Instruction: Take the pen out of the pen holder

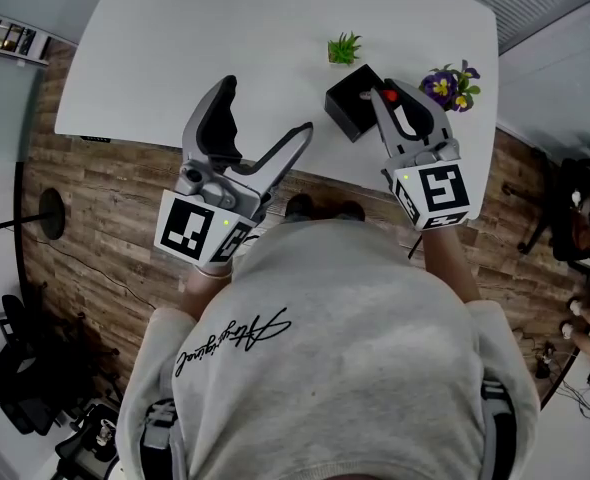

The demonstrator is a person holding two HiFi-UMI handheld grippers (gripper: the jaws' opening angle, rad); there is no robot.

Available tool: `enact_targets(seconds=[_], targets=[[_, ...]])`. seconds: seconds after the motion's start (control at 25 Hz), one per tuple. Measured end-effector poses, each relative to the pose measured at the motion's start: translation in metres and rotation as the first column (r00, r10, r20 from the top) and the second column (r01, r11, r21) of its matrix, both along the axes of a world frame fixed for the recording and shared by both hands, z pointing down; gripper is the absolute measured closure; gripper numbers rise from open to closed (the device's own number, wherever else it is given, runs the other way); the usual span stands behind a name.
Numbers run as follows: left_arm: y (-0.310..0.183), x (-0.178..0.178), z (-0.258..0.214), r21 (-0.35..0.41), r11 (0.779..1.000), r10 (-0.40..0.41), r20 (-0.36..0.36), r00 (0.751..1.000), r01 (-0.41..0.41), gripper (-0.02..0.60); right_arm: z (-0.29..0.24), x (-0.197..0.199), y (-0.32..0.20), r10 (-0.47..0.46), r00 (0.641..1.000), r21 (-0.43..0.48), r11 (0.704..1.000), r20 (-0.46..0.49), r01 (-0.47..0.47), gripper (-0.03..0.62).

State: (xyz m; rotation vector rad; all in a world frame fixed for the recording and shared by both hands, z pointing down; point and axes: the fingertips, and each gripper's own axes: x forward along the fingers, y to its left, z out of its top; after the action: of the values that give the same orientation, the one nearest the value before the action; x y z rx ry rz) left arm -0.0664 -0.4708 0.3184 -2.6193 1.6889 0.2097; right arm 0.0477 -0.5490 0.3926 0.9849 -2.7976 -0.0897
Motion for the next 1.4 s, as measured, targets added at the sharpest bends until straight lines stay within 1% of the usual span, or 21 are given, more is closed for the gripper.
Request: enact_targets(seconds=[1.4], targets=[[0.002, 0.005, 0.004, -0.007, 1.0, 0.001, -0.005, 1.0, -0.001, 0.152, -0.033, 0.004, 0.015, -0.021, 0.996, 0.048, 0.999, 0.084, 0.017, 0.524]])
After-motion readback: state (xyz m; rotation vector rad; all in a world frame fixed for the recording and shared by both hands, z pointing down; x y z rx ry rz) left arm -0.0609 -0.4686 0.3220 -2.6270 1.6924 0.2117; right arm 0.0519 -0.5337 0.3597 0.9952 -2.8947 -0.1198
